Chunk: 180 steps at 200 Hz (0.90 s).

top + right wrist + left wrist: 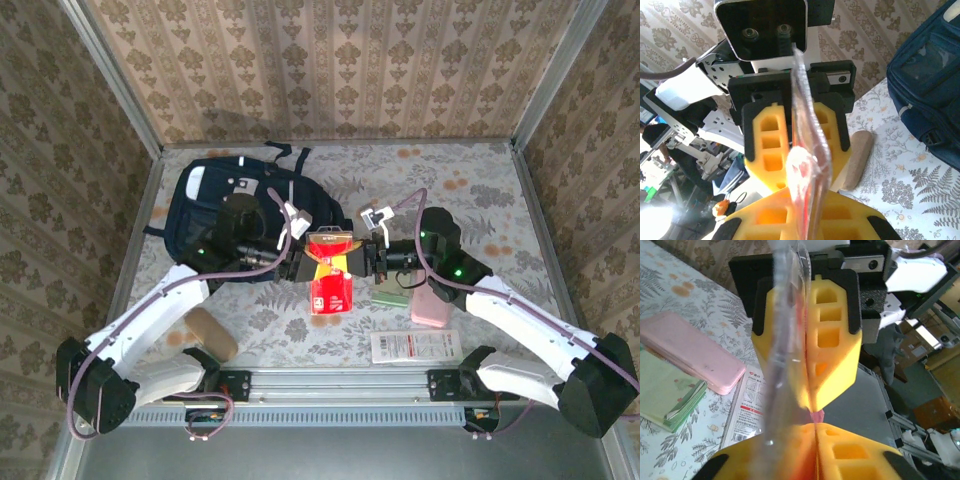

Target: Pack books, pencil case, and school supplies into a backpack

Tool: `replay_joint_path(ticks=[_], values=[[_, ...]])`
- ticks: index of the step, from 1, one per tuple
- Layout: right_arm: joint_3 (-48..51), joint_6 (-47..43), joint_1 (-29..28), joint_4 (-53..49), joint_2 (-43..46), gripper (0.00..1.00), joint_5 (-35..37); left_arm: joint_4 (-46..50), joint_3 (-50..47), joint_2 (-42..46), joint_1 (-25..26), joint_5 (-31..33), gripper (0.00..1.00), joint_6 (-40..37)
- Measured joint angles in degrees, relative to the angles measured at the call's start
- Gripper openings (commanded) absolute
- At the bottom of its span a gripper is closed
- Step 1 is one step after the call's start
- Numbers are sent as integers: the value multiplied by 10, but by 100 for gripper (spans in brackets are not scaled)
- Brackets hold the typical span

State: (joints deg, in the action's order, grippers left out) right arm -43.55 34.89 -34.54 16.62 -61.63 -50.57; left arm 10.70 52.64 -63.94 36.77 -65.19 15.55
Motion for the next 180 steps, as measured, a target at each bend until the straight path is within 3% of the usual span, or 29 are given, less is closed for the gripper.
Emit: replay_joint_path(ticks=[7, 42, 53, 74, 102, 125, 168, 180], values=[[0, 0, 0, 0, 0, 0, -2, -1, 0, -1, 0, -5, 0, 5], [0, -1, 0, 1, 2, 0, -3, -5, 0, -1, 0, -12, 0, 8], [0, -1, 0, 1, 3, 7, -3, -8, -1, -1, 0, -12, 0, 9], [0, -2, 0, 1, 6, 9, 0, -14, -1, -1, 1, -13, 0, 14], [1, 0, 0, 0, 17, 33, 16, -37, -1, -1, 6, -13, 0, 23], [2, -4, -1, -1, 20, 41, 32, -55, -1, -1, 11, -15, 0, 29], [3, -10, -1, -4, 24, 70, 75, -78, -1, -1, 11, -7, 0, 38], [7, -14, -1, -7, 30, 73, 103, -89, -5, -1, 11, 2, 0, 45]])
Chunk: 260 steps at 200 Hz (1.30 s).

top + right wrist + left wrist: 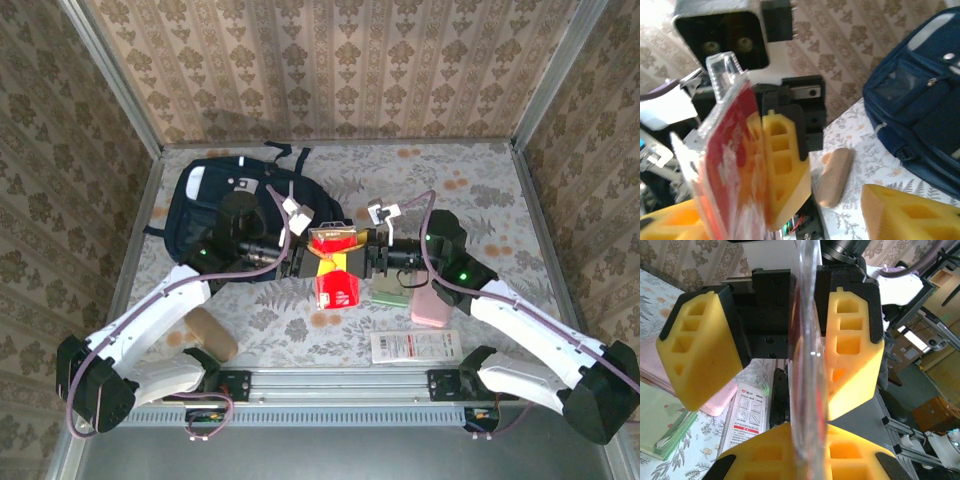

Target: Pack books, pencil case, and school supplies into a backpack

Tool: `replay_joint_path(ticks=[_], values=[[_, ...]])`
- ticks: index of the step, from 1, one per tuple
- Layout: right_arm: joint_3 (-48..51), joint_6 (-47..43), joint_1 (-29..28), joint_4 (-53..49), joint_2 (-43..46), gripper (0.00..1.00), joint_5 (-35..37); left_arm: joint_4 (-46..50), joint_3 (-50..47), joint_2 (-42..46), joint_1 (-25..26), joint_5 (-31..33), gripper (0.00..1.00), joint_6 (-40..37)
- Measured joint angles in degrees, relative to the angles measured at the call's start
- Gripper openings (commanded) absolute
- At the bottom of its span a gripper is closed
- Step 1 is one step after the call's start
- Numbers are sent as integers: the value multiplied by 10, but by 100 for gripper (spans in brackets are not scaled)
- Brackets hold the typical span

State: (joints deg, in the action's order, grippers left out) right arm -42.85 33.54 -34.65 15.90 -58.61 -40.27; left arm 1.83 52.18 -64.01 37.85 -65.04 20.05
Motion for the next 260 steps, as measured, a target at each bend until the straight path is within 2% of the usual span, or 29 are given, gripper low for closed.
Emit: replay_joint_path(ticks=[27, 58, 86, 110, 145, 194, 206, 238, 260], values=[[10, -8, 1, -30, 33, 77, 106, -25, -17, 2, -1, 41, 0, 21], [36, -9, 10, -57, 87, 74, 227, -86, -58, 11, -10, 127, 0, 85], [48, 2, 15, -71, 102, 73, 292, -161, -87, 8, -12, 214, 0, 168], [62, 30, 21, -77, 110, 75, 320, -230, -89, -5, -12, 266, 0, 232], [128, 136, 63, 2, 122, 82, 309, -333, -94, -30, -11, 308, 0, 312], [154, 228, 68, 144, 50, 92, 228, -464, -135, -65, -10, 352, 0, 407], [154, 245, 68, 191, 33, 90, 215, -494, -146, -76, -8, 365, 0, 429], [154, 291, 60, 299, -26, 72, 202, -563, -160, -111, -6, 386, 0, 479], [154, 325, 53, 353, -65, 68, 201, -593, -160, -130, -4, 395, 0, 502]])
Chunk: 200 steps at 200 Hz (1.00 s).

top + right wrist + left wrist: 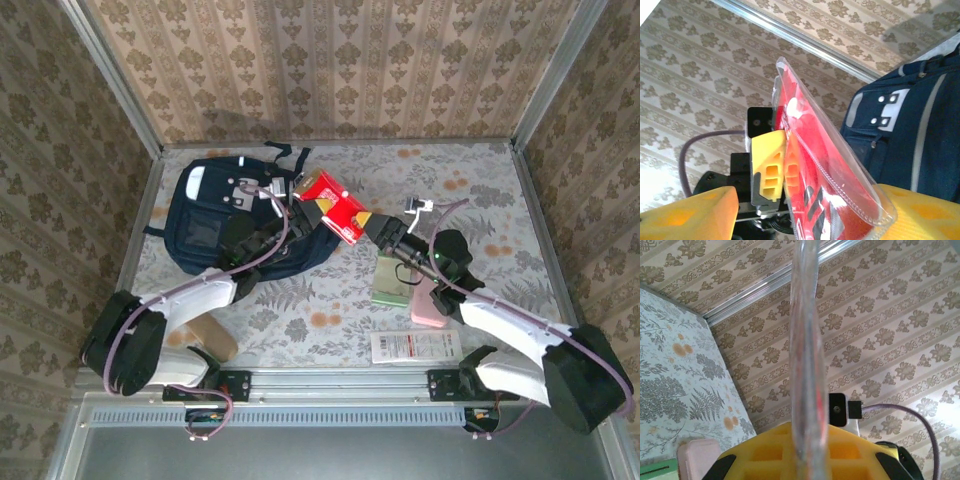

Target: Pack books, pencil case, and school supplies into a backpack

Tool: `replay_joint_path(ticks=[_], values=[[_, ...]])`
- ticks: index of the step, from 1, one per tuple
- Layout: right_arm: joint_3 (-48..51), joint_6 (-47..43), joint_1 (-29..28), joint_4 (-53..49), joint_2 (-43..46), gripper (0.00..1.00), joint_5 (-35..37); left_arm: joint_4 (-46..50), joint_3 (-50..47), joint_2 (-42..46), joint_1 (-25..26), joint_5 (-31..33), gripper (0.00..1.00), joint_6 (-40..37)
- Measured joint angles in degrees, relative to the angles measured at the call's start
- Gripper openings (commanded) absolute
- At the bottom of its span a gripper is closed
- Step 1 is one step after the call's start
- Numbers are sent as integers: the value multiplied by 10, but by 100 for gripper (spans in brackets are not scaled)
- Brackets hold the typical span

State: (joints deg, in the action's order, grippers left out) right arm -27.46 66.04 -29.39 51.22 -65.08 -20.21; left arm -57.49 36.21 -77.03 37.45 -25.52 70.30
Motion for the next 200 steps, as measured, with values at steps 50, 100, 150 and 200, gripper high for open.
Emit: replay_joint_path(ticks=[50, 100, 150, 200], values=[[0, 32, -16, 56, -31, 36, 6, -27, -2, -3, 9, 7, 0, 17], [0, 29, -20, 57, -34, 5, 36, -26, -2, -10, 11, 14, 33, 26], [2, -23, -18, -74, 50, 2, 99, 50, -15, 4, -7, -2, 70, 12], [7, -117, -6, -263, 190, 3, 180, 426, 62, 111, -62, 53, 75, -179]])
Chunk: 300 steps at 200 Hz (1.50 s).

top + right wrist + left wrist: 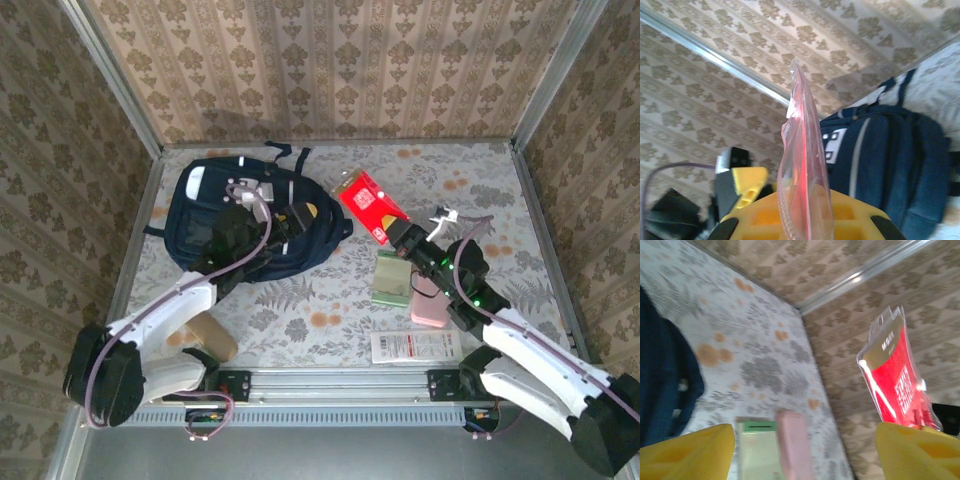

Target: Pack books, pencil case, and school supplies into a backpack

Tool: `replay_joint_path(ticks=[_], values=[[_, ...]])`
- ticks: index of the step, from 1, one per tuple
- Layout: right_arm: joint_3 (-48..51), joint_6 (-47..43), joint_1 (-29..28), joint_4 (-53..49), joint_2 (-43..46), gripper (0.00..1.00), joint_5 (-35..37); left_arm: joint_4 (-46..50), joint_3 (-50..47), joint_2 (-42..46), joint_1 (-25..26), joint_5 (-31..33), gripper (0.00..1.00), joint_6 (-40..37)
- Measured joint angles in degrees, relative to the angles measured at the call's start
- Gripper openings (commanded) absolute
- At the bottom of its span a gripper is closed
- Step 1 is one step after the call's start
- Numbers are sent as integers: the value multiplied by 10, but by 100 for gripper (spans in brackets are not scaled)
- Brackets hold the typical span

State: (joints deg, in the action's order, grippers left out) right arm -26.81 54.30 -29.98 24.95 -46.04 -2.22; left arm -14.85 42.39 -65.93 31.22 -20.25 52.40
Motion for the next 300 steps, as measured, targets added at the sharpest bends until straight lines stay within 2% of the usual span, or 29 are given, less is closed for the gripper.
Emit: replay_joint_path(ticks=[28, 56, 72, 88, 110, 153, 215, 243, 296, 300], values=[[21, -25, 4, -52, 29, 2, 16, 144, 90, -31, -53, 24, 70, -103], [37, -35, 5, -79, 30, 3, 18, 209, 153, -146, -122, -13, 65, -167], [39, -37, 5, -87, 30, 3, 18, 238, 183, -217, -137, -34, 65, -190], [39, -39, 5, -87, 31, 3, 18, 264, 210, -278, -136, -53, 65, -207], [40, -44, 5, -87, 31, 2, 18, 287, 240, -319, -129, -67, 65, -223], [50, -47, 7, -87, 31, 2, 14, 297, 292, -350, -106, -76, 60, -243], [53, -47, 12, -89, 36, 2, 12, 323, 301, -402, -92, -75, 54, -256], [56, -47, 14, -89, 37, 2, 9, 346, 313, -403, -91, -60, 39, -270], [56, -47, 14, -89, 37, 2, 3, 414, 369, -432, -89, -2, 1, -304], [56, -47, 14, -89, 37, 2, 3, 419, 372, -434, -88, 1, 0, -309]])
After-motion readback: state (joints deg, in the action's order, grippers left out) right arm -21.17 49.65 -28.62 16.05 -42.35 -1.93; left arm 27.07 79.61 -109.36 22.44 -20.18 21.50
